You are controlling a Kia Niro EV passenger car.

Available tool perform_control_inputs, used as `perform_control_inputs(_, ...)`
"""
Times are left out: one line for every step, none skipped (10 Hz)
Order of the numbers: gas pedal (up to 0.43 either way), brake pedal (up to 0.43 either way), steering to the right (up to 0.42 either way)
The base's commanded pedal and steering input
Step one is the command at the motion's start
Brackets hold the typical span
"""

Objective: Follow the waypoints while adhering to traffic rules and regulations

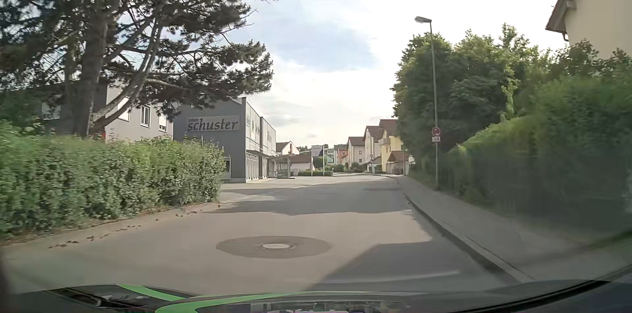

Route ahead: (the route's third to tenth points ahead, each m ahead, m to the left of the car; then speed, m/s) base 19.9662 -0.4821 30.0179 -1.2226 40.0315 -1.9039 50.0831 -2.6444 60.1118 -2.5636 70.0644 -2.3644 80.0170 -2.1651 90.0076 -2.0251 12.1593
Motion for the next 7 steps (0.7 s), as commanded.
perform_control_inputs(0.118, 0.0, 0.035)
perform_control_inputs(0.118, 0.0, 0.035)
perform_control_inputs(0.118, 0.0, 0.035)
perform_control_inputs(0.118, 0.0, 0.035)
perform_control_inputs(0.118, 0.0, 0.035)
perform_control_inputs(0.118, 0.0, 0.034)
perform_control_inputs(0.118, 0.0, 0.033)
